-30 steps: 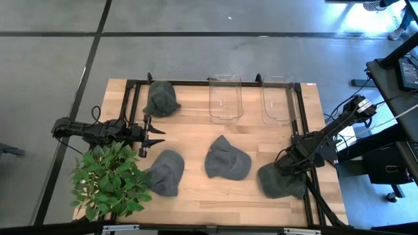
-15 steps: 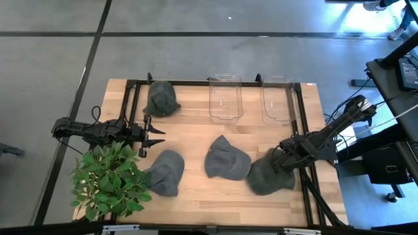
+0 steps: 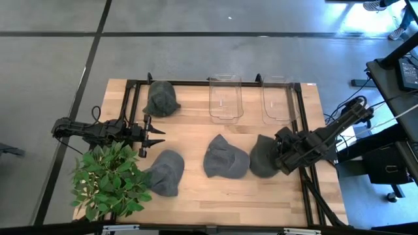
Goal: Pick & Place hat
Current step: Put the bottom black cap into the right transparent bin
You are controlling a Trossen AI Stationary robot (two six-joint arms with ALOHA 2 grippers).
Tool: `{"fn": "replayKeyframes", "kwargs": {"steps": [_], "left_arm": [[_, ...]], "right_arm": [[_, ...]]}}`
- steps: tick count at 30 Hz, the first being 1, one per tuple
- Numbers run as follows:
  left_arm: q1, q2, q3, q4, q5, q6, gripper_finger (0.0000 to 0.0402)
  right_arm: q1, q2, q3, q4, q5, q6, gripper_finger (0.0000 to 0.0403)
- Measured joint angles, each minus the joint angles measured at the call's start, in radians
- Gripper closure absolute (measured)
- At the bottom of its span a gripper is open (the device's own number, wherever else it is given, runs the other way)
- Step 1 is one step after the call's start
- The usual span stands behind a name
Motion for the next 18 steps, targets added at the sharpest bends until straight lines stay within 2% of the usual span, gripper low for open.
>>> {"fn": "replayKeyframes", "kwargs": {"steps": [12,18], "left_arm": [[0.000,0.000,0.000,0.000,0.000,0.000,0.0272],[0.000,0.000,0.000,0.000,0.000,0.000,0.0272]], "right_arm": [[-0.181,0.027,0.262,-0.020,0.168,-0.533,0.0395],[-0.314,0.029,0.397,-0.006,0.286,-0.887,0.0395]]}}
